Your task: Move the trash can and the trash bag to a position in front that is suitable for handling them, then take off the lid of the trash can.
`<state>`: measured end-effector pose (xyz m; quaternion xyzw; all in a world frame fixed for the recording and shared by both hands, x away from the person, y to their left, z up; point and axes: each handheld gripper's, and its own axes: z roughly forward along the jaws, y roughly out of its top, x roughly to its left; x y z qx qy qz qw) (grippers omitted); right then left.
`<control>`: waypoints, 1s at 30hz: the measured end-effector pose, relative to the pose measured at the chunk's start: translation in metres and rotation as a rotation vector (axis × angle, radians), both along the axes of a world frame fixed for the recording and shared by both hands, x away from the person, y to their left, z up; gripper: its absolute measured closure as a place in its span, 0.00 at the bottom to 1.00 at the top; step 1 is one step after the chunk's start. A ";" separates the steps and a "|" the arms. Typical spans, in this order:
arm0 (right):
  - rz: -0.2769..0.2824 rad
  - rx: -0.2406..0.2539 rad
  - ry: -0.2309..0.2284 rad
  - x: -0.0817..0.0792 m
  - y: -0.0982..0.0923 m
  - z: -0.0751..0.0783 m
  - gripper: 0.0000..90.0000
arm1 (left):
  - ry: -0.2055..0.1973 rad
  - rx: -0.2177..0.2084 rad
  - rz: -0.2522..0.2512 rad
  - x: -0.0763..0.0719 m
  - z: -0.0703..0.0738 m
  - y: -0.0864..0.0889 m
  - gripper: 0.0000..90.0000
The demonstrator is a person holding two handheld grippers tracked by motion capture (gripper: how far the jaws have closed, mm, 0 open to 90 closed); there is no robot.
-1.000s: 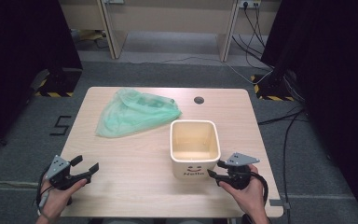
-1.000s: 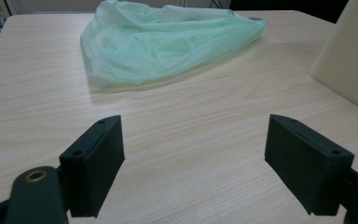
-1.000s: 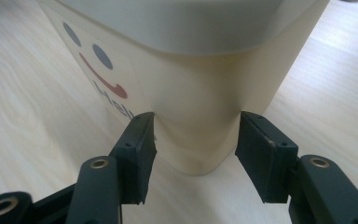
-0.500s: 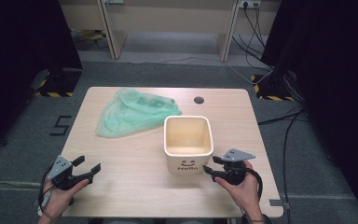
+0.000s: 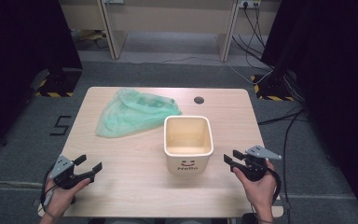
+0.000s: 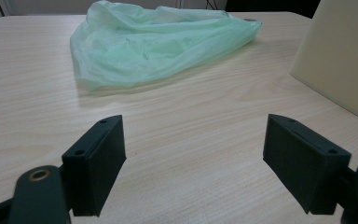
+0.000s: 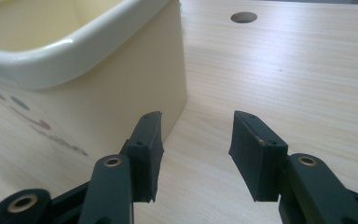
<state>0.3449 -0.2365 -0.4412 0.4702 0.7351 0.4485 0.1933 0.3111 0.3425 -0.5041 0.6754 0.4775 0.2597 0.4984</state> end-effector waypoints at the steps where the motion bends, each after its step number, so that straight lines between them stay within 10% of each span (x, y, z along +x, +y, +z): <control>1: -0.007 -0.001 0.003 0.001 0.001 0.001 0.60 | 0.000 0.002 0.001 0.000 0.000 0.000 0.22; 12: -0.108 0.015 0.006 0.021 0.009 0.033 0.69 | 0.007 0.012 -0.003 0.001 -0.001 -0.002 0.22; 30: -0.097 0.043 0.055 0.055 0.049 0.065 0.73 | 0.005 0.011 -0.017 -0.001 -0.002 -0.004 0.22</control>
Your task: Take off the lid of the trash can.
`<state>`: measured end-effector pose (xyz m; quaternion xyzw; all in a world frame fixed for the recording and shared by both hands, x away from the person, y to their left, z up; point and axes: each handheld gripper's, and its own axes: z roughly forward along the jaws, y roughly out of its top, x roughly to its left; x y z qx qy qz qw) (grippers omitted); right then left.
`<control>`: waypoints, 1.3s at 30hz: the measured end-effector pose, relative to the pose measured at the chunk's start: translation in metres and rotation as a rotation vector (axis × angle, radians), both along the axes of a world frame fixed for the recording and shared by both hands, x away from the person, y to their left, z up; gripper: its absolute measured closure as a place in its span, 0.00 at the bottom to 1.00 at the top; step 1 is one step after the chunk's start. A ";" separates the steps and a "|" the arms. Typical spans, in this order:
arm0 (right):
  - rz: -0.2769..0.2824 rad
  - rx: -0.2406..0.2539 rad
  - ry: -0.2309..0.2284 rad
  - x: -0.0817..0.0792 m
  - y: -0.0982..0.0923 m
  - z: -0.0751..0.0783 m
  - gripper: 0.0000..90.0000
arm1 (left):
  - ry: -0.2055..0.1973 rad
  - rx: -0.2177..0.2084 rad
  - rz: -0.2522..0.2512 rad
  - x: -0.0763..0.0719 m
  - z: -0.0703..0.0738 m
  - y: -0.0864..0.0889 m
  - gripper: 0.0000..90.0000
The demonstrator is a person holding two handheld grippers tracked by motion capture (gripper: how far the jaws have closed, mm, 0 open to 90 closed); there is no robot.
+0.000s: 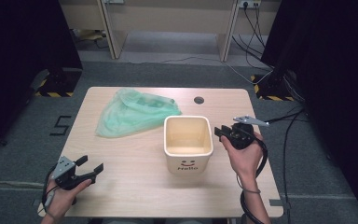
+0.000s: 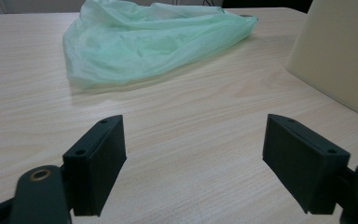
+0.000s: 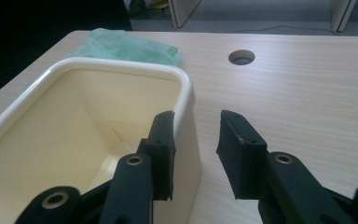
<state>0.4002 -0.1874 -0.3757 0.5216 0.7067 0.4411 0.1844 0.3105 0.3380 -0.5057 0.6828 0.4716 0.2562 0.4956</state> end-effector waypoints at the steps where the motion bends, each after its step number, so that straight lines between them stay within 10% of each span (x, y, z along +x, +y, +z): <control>1: 0.000 0.006 0.010 0.004 0.003 -0.001 0.73 | 0.000 0.001 -0.001 0.000 0.000 -0.001 0.22; 22: -0.020 -0.074 0.075 0.020 0.034 -0.015 0.80 | 0.003 0.002 -0.011 0.000 0.000 -0.002 0.23; 39: -0.200 -0.227 0.053 0.019 0.062 -0.012 0.91 | -0.001 0.022 -0.019 0.000 0.000 -0.004 0.23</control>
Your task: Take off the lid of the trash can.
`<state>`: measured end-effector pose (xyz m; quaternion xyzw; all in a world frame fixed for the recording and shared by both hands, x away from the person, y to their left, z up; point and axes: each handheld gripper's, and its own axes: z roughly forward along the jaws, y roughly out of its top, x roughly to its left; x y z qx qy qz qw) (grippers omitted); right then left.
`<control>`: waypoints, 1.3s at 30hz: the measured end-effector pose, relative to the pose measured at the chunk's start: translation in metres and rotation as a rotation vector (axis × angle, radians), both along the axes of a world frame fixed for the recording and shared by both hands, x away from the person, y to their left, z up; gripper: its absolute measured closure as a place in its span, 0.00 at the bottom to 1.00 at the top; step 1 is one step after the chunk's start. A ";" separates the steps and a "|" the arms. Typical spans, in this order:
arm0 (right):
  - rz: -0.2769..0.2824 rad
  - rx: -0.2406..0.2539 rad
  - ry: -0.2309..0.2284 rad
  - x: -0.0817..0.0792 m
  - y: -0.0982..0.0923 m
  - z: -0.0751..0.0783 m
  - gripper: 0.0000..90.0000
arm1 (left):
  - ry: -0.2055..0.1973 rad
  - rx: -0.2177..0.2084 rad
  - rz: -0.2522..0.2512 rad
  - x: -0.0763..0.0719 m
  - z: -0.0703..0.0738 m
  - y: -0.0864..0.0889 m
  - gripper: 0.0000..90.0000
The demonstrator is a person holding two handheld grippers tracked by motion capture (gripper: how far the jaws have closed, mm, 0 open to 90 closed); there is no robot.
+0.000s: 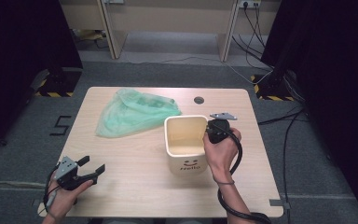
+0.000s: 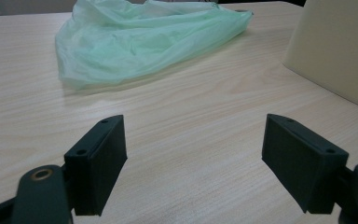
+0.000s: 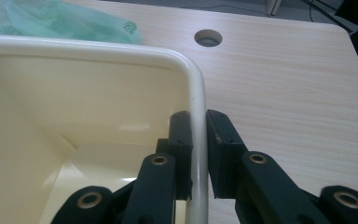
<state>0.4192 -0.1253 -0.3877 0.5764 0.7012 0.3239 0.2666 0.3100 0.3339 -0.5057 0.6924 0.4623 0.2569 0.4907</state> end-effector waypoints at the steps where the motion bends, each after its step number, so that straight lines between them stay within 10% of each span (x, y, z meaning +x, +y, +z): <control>1: -0.006 0.002 0.000 0.000 0.000 0.000 0.91 | 0.000 0.000 0.000 0.000 0.000 0.000 0.23; 39: -0.052 0.091 0.013 0.001 -0.027 0.031 0.91 | -0.002 0.005 0.005 0.000 -0.001 0.001 0.23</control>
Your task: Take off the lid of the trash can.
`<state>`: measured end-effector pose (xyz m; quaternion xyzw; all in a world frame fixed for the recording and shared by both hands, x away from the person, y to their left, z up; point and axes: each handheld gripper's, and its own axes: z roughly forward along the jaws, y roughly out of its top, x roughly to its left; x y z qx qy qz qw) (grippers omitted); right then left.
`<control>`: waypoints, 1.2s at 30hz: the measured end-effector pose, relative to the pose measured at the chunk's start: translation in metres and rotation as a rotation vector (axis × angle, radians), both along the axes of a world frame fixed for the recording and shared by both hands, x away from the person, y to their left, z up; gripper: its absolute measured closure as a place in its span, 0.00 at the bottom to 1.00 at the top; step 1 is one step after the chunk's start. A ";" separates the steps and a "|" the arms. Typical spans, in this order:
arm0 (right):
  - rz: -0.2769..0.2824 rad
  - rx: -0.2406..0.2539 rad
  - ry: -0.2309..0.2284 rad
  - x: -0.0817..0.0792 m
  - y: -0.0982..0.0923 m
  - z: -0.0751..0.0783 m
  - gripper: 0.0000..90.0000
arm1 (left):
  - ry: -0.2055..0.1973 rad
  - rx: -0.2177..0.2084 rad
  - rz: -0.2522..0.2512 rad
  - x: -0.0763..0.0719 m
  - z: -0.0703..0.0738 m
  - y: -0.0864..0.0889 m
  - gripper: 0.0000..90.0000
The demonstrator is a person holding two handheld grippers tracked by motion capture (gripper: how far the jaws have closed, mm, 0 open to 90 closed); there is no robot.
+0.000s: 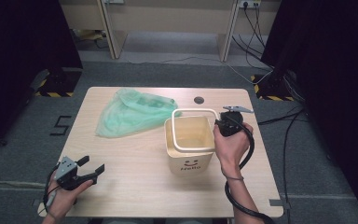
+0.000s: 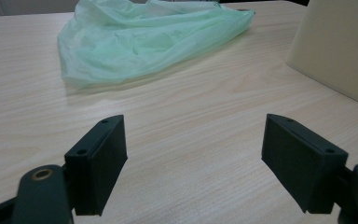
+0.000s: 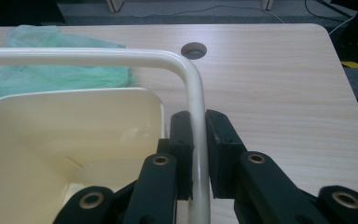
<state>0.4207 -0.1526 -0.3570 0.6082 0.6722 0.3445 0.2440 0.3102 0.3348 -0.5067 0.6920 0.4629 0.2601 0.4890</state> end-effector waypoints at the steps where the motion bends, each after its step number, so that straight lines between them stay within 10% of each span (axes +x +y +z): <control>1: -0.004 0.001 0.000 0.000 -0.001 0.000 0.91 | 0.000 -0.001 0.000 0.000 0.000 0.000 0.23; 36: -0.056 -0.012 0.010 0.003 -0.035 0.010 0.91 | 0.001 0.005 -0.002 0.000 0.000 -0.001 0.23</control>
